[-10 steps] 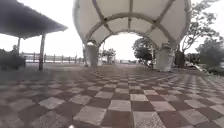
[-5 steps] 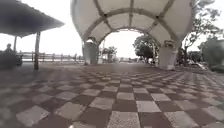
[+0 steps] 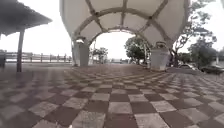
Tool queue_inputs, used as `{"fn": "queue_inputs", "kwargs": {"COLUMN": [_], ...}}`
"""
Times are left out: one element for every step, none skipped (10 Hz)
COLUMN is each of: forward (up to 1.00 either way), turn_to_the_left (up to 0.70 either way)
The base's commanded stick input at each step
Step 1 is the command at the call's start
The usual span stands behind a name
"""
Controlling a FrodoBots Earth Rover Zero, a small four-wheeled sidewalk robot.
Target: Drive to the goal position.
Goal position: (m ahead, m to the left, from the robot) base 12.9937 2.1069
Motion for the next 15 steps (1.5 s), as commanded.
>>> {"fn": "queue_inputs", "kwargs": {"forward": [0.85, 0.85, 0.85, 0.85, 0.85, 0.85, 0.85, 0.85, 0.85, 0.85, 0.85, 0.85, 0.85, 0.85, 0.85], "turn_to_the_left": [0.0, 0.0, 0.0, 0.0, 0.0, 0.0, 0.0, 0.0, 0.0, 0.0, 0.0, 0.0, 0.0, 0.0, 0.0]}}
